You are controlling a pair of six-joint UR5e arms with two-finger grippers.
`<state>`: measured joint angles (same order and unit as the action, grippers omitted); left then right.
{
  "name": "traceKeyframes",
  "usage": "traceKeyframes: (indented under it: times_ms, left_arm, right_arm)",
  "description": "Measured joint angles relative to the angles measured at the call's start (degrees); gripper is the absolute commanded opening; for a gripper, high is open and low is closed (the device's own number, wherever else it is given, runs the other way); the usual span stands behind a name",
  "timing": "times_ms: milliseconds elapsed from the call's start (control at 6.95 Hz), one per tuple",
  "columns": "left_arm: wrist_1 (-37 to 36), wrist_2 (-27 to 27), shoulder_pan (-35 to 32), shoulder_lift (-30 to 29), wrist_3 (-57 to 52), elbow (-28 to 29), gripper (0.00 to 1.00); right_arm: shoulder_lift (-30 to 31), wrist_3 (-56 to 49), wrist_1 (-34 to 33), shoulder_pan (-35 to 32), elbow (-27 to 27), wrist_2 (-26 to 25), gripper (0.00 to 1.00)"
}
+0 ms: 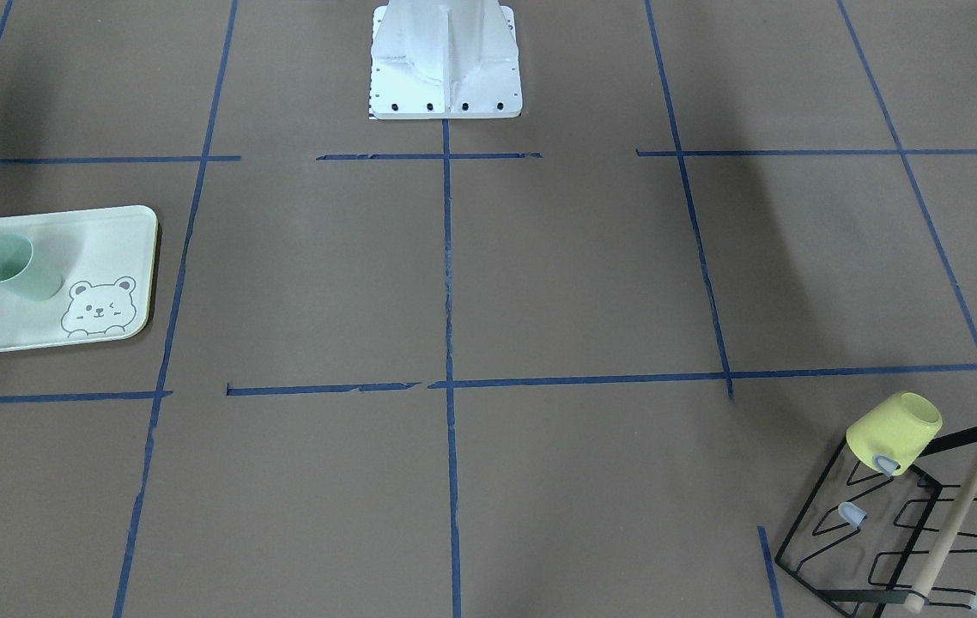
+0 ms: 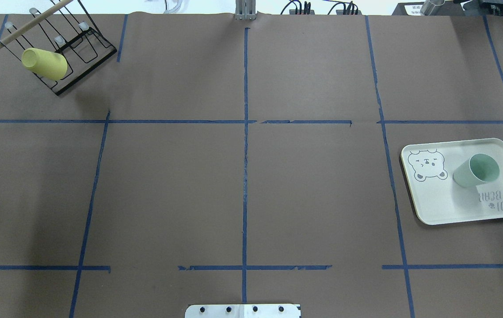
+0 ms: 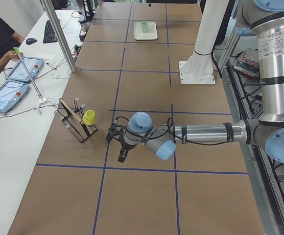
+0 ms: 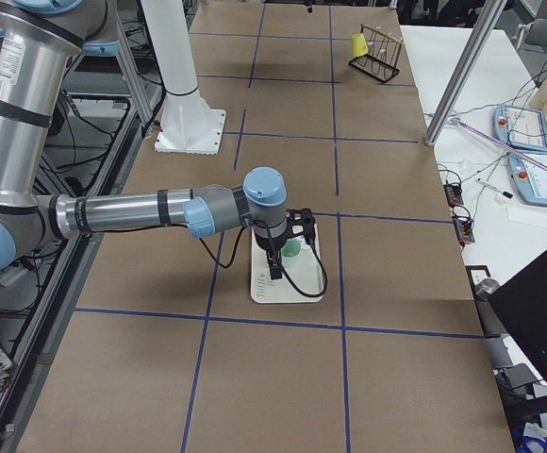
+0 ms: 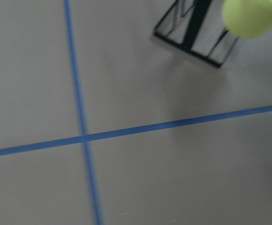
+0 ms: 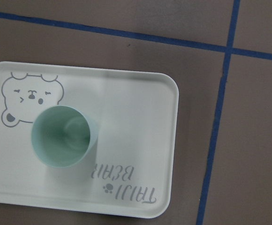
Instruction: Left arm grabs green cup and hands to right arm on tray
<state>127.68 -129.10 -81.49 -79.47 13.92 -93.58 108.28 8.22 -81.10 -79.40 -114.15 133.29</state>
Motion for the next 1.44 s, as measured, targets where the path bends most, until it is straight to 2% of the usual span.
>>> traceKeyframes:
  times_ms: [288, 575, 863, 1151, 1438]
  left_arm:
    - [-15.73, -2.63, -4.71, -1.28, -11.02, -1.22, 1.0]
    - [-29.22, -7.42, -5.48, -1.46, -14.41, -2.95, 1.0]
    - [-40.8, -10.03, -5.41, -1.19, -15.45, -7.34, 1.0]
    - [-44.72, -10.28, -5.41, 0.39, -15.75, -10.48, 1.0]
    - [-45.69, -10.28, -5.22, 1.25, -15.61, -11.31, 1.0]
  right_arm:
    - [-1.39, -6.16, -6.43, -2.17, 0.03, -0.07, 1.0]
    - [-4.12, -7.45, -9.45, -2.21, 0.98, -0.55, 1.0]
    - [-7.6, -7.61, -14.13, -2.11, 2.14, -0.4, 1.0]
    - [-9.41, -7.68, -17.75, -3.31, 2.22, 0.07, 1.0]
    - [-9.98, -7.69, -18.37, -3.77, 2.49, 0.2, 1.0]
